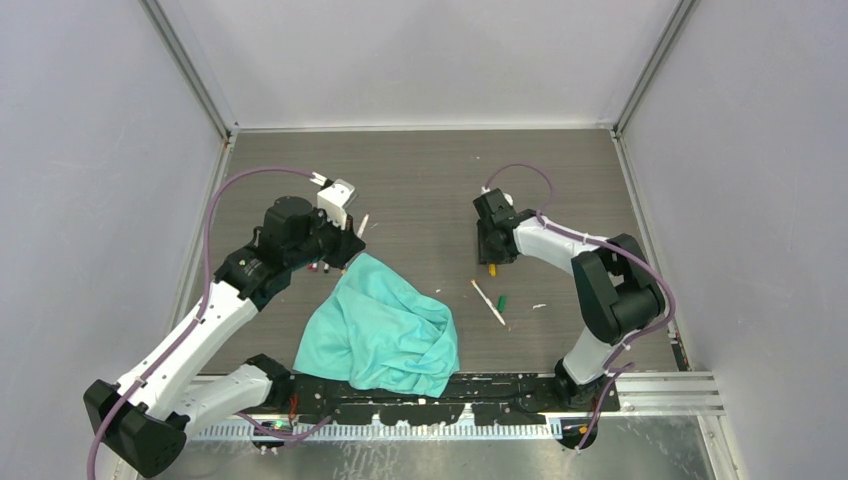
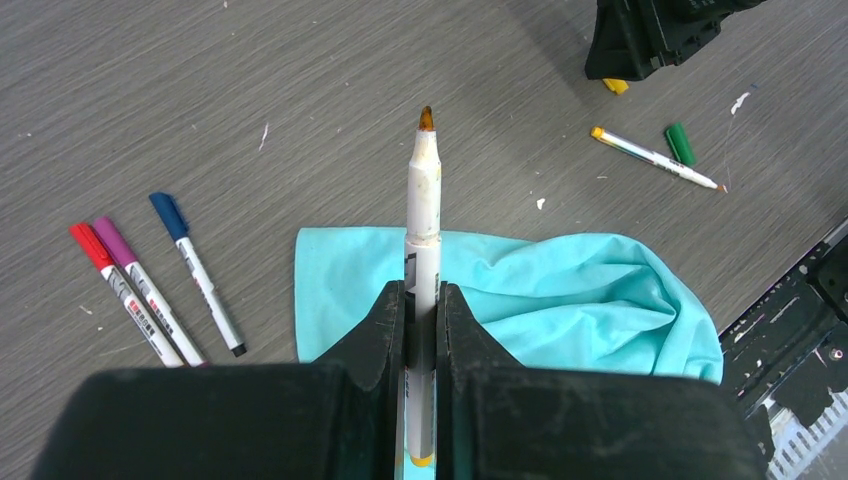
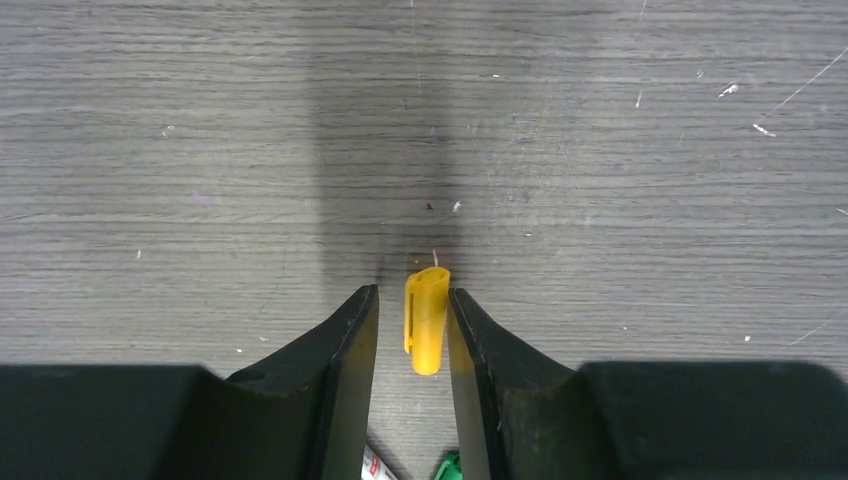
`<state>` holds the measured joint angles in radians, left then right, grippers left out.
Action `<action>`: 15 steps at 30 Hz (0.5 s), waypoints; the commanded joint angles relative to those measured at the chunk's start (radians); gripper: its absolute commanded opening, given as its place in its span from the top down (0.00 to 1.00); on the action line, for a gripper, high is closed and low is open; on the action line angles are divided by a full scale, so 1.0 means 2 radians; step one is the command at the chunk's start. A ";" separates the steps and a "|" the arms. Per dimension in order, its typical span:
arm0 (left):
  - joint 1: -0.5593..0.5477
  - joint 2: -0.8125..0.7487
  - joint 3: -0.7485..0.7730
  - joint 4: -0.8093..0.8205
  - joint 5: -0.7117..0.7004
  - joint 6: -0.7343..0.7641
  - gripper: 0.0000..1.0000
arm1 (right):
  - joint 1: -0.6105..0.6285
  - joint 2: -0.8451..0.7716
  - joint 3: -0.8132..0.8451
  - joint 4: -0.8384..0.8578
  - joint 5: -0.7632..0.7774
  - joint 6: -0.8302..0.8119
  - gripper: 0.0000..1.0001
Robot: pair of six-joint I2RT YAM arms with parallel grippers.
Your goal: Insert the pens into the pen caps
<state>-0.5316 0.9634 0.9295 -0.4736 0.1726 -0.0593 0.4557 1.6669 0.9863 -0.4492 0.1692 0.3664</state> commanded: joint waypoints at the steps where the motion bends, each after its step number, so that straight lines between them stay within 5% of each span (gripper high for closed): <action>1: 0.001 -0.005 0.009 0.011 0.010 -0.002 1.00 | -0.003 0.008 0.019 0.018 0.013 -0.006 0.64; 15: 0.001 -0.010 0.009 0.012 0.012 -0.002 1.00 | -0.004 0.025 0.019 0.014 0.020 -0.003 0.72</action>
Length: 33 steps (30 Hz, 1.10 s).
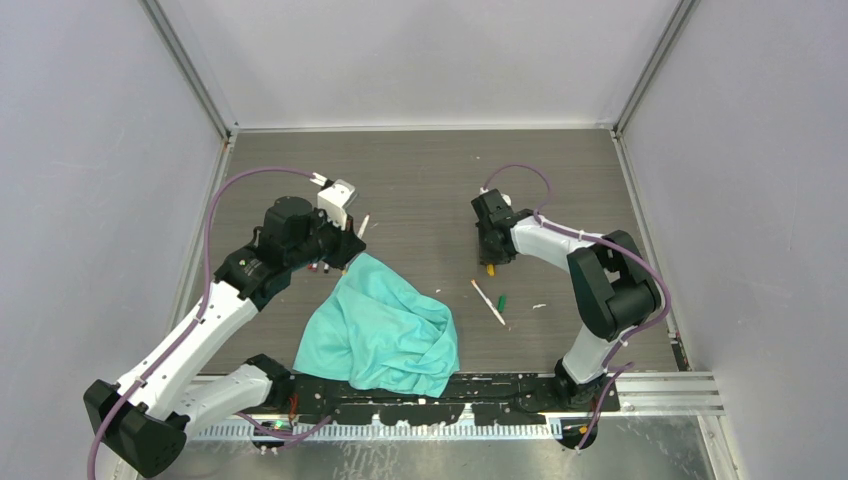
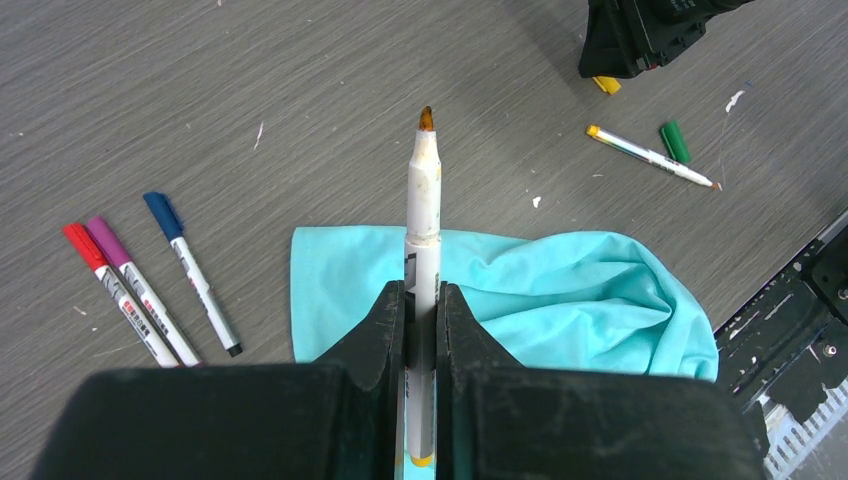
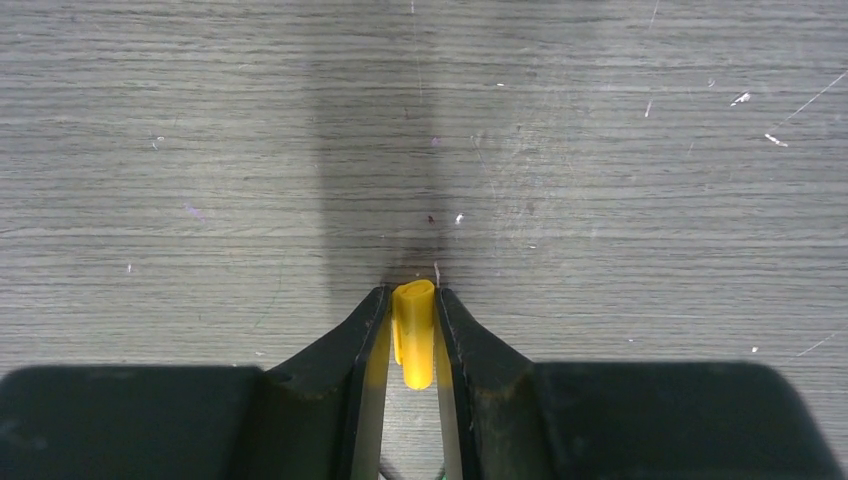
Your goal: Insert the pens into the pen caps
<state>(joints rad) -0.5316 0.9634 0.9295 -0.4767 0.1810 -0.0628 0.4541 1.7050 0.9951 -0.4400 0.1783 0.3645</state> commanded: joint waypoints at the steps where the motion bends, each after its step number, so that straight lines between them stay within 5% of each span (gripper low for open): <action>1: 0.001 -0.010 0.009 0.013 0.008 0.000 1.00 | -0.004 0.007 0.013 0.009 0.016 0.000 0.73; 5: 0.001 -0.012 0.008 0.014 0.008 0.000 1.00 | -0.004 0.007 0.008 0.009 0.016 0.004 0.75; 15: 0.001 -0.015 0.007 0.014 0.009 -0.001 1.00 | -0.005 -0.029 -0.006 -0.005 0.015 0.009 1.00; 24: 0.001 -0.020 0.003 0.023 0.039 -0.025 1.00 | -0.005 -0.114 -0.029 -0.021 -0.032 0.020 1.00; 33: 0.001 -0.015 -0.008 0.063 0.158 -0.049 1.00 | 0.010 -0.218 -0.029 0.011 -0.155 0.065 0.99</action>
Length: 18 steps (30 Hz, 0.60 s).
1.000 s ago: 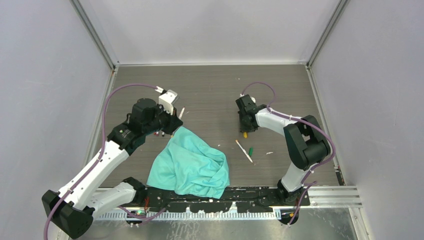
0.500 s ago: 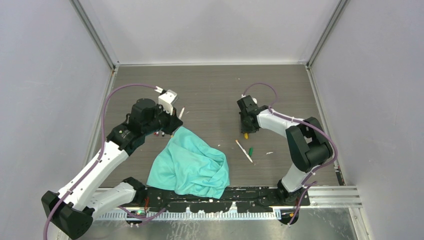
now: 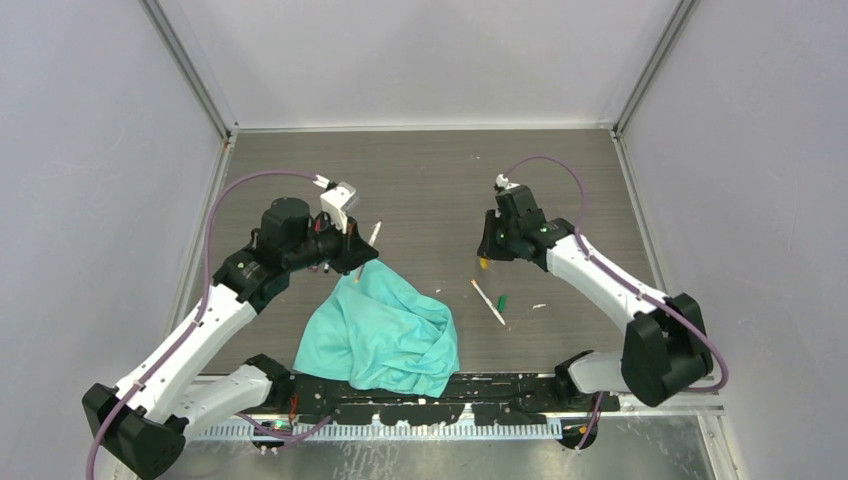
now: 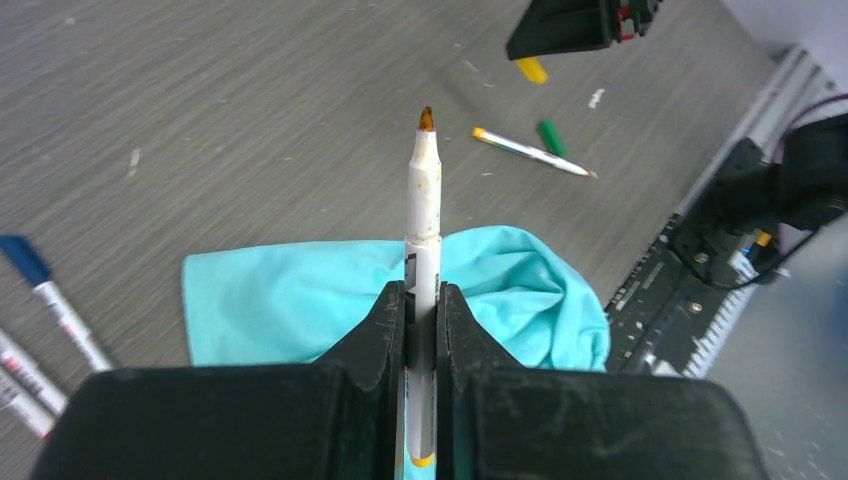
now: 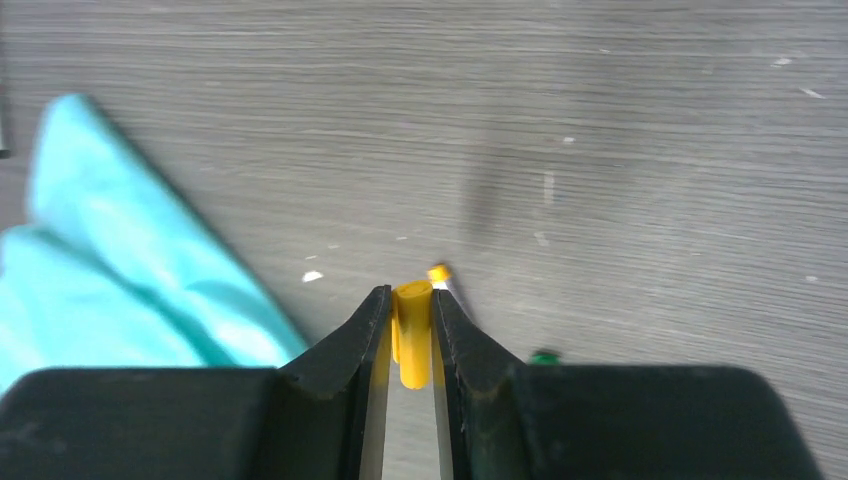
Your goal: Insert the pens into the pen caps
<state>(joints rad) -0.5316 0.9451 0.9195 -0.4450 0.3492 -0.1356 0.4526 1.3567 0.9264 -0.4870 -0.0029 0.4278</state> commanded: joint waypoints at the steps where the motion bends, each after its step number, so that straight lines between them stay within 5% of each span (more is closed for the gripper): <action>1: 0.001 -0.006 -0.004 0.052 0.089 -0.013 1.00 | 0.016 -0.055 0.007 0.044 -0.076 0.040 0.99; 18: 0.000 -0.006 -0.021 0.105 0.232 -0.028 1.00 | 0.128 -0.141 -0.006 0.309 -0.081 0.157 0.99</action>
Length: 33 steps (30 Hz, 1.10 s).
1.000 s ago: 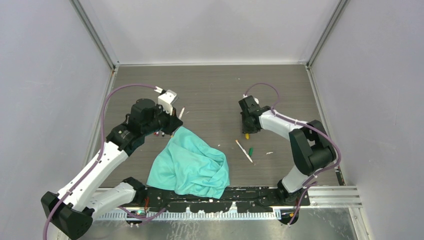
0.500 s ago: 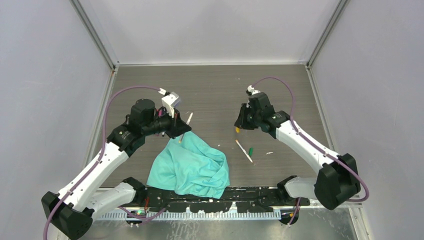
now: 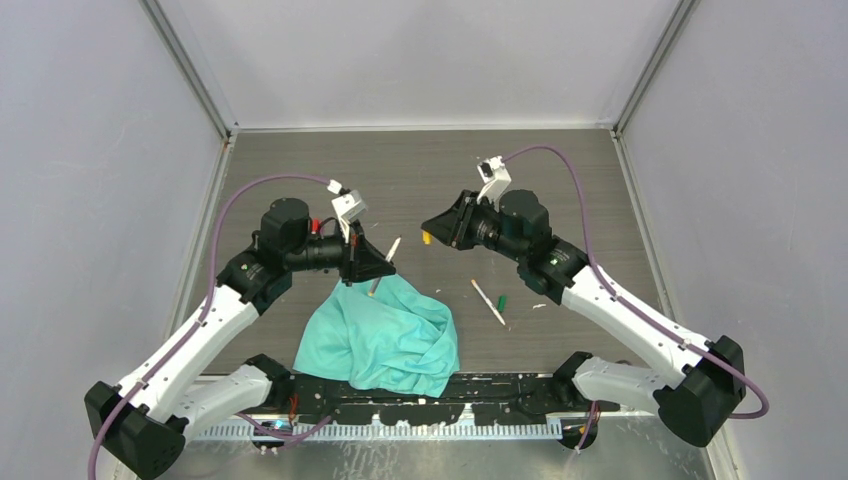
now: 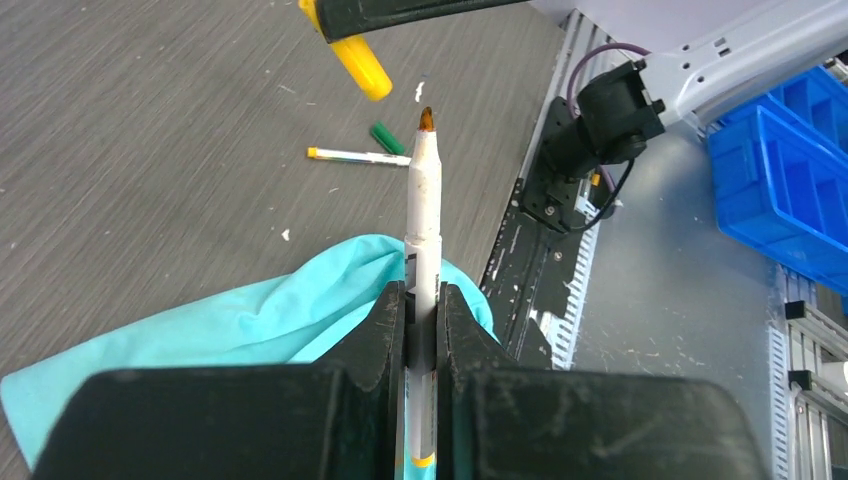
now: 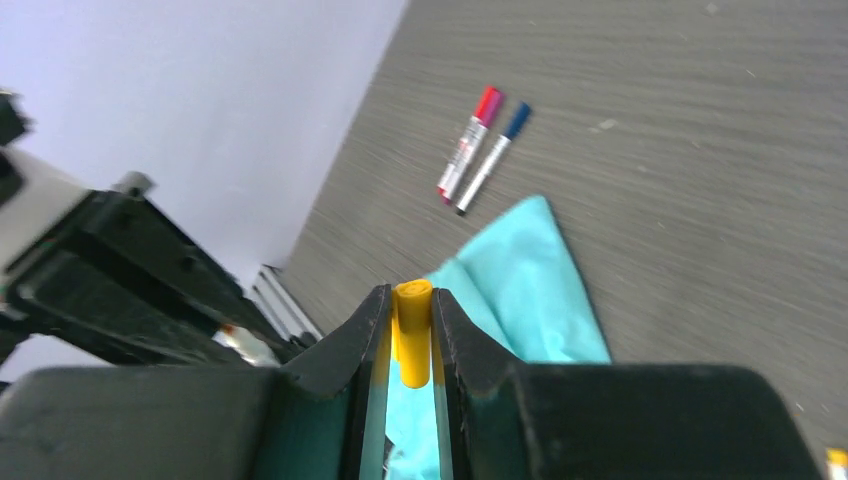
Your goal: Insert the pens into the pen caps
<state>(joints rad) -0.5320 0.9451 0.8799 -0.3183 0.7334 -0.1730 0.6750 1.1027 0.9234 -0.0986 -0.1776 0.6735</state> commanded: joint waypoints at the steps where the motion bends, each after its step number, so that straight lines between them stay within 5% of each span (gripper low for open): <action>1: 0.001 -0.006 0.000 0.041 0.040 -0.009 1.00 | 0.022 -0.015 -0.005 0.127 0.009 0.034 0.99; 14: -0.001 -0.005 0.000 0.041 0.044 -0.009 1.00 | 0.061 -0.019 -0.032 0.238 0.051 0.046 0.99; 33: -0.002 -0.006 0.001 0.036 0.032 -0.006 1.00 | 0.077 -0.016 -0.024 0.246 0.049 0.042 0.99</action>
<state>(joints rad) -0.5327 0.9451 0.8780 -0.2951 0.7898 -0.1768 0.8223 1.0908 0.8516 0.3298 -0.0902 0.7597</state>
